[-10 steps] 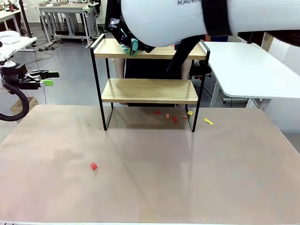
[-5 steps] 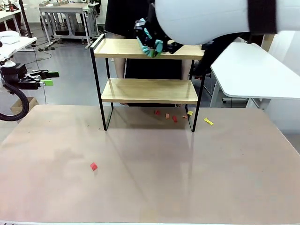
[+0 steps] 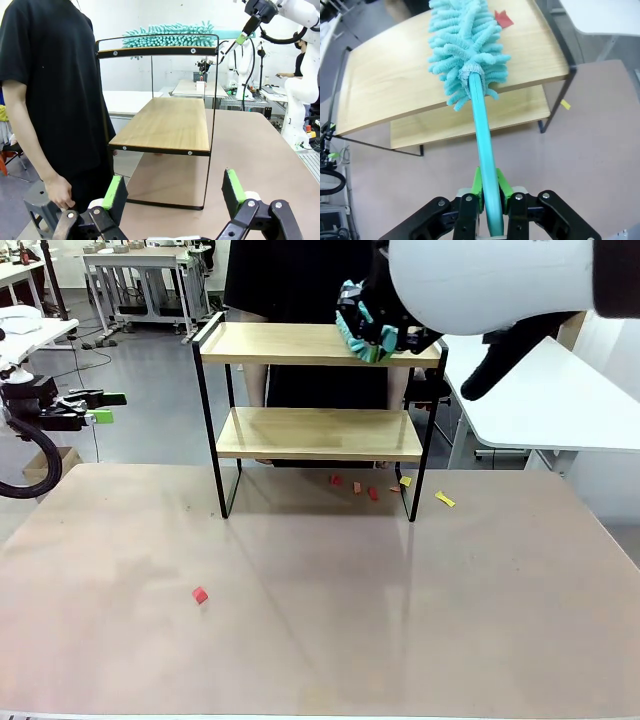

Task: Clean the shelf.
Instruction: Clean the specific section of the Shelf indicated by the human with the Duster.

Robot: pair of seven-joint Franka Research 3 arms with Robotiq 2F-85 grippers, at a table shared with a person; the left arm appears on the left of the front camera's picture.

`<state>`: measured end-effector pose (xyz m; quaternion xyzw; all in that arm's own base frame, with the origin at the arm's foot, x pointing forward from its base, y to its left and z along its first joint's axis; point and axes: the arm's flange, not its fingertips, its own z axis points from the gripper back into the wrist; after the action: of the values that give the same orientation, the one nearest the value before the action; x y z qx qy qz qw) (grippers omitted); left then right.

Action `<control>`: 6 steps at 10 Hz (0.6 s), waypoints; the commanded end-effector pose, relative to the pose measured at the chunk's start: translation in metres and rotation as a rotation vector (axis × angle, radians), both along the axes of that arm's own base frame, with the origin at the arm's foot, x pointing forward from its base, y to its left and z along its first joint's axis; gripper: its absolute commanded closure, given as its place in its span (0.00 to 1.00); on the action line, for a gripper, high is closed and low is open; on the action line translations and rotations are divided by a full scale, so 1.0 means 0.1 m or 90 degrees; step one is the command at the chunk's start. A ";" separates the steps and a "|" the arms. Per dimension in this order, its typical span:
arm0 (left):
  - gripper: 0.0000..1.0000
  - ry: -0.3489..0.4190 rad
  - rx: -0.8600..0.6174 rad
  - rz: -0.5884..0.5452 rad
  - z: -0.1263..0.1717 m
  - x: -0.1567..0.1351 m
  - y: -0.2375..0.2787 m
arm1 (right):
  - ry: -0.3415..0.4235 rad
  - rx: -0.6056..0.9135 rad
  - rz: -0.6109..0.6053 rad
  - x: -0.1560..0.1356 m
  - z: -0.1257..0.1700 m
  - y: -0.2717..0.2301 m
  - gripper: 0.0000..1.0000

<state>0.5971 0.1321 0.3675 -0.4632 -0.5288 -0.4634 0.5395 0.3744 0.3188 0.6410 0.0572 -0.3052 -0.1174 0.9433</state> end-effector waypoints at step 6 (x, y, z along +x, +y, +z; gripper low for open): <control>0.00 -0.006 0.002 -0.002 0.02 -0.02 -0.01 | 0.003 -0.065 -0.058 0.01 0.02 -0.82 0.88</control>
<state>0.5971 0.1321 0.3675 -0.4632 -0.5288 -0.4634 0.5395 0.3782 0.2511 0.6454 0.0105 -0.3041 -0.1507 0.9406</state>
